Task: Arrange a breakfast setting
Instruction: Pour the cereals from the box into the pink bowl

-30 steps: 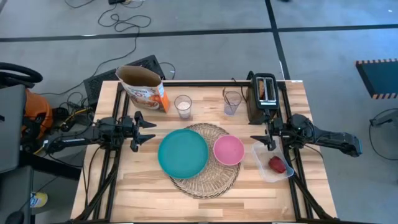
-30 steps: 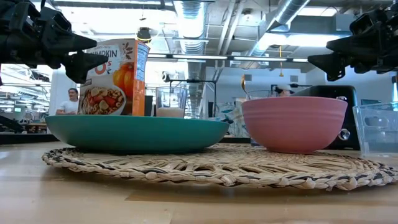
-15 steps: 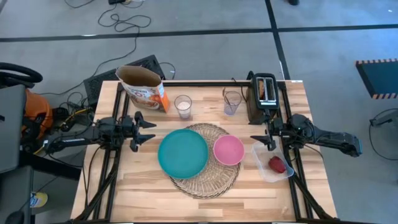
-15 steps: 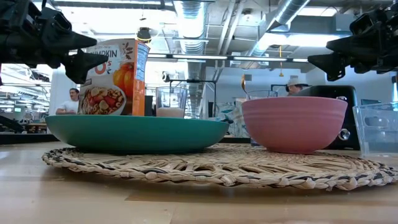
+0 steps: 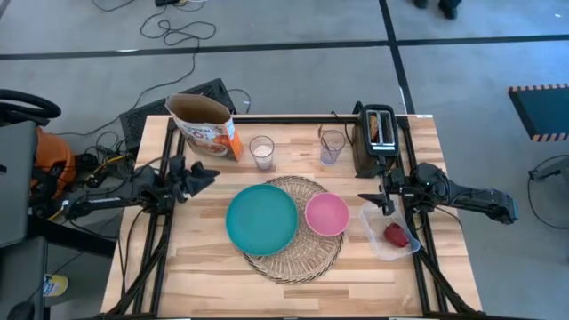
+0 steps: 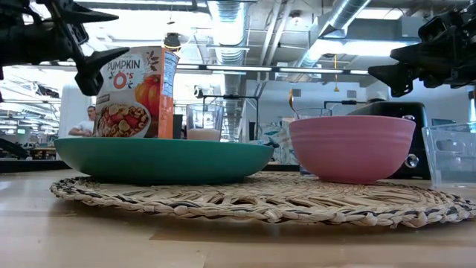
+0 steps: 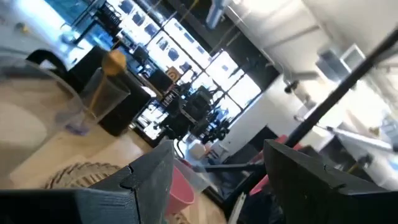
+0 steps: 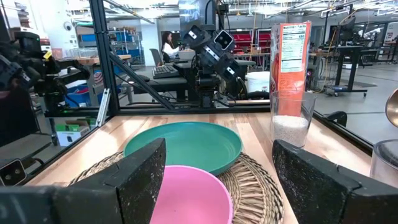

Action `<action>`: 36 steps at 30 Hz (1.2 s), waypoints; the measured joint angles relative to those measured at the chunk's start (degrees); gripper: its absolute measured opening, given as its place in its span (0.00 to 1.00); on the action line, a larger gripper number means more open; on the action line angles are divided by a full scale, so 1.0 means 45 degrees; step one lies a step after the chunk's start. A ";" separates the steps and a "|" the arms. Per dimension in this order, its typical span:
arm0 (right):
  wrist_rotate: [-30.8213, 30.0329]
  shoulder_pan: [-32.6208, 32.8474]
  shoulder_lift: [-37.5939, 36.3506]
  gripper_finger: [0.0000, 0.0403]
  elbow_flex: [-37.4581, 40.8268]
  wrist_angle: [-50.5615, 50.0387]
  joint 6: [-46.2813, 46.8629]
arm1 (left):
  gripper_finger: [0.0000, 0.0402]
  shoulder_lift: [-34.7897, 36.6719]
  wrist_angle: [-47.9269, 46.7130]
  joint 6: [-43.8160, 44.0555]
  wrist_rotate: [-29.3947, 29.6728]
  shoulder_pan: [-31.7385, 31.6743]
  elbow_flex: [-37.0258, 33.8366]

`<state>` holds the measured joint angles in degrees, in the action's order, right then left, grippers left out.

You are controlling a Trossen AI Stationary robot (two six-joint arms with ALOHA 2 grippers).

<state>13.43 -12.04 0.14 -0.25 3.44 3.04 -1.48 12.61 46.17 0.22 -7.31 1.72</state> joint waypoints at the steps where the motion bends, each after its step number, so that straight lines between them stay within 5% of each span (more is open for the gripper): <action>1: 0.0000 -0.0002 0.0002 0.79 0.0000 0.0000 0.0001 | 0.58 -0.0005 0.0008 0.0199 0.0162 0.0000 0.0000; 10: 0.0000 -0.0001 0.0004 0.79 -0.0003 0.0000 0.0000 | 0.58 -0.0002 -0.0133 0.1644 0.2394 0.0000 0.0005; 19: -0.0005 -0.0014 0.0004 0.79 -0.0001 0.0000 0.0001 | 0.58 -0.0196 0.0477 0.2766 0.1658 0.0005 0.0506; 25: -0.0005 -0.0014 0.0004 0.79 0.0000 0.0000 0.0000 | 0.58 -0.1525 -0.1283 0.0827 0.1401 0.0005 0.3245; 36: -0.0005 -0.0002 0.0002 0.79 -0.0002 0.0003 0.0135 | 0.58 -0.6292 -0.7354 -0.2473 0.1862 0.0000 1.0025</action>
<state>13.41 -12.05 0.15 -0.26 3.46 3.65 -29.79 -20.48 35.05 8.60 -7.31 46.83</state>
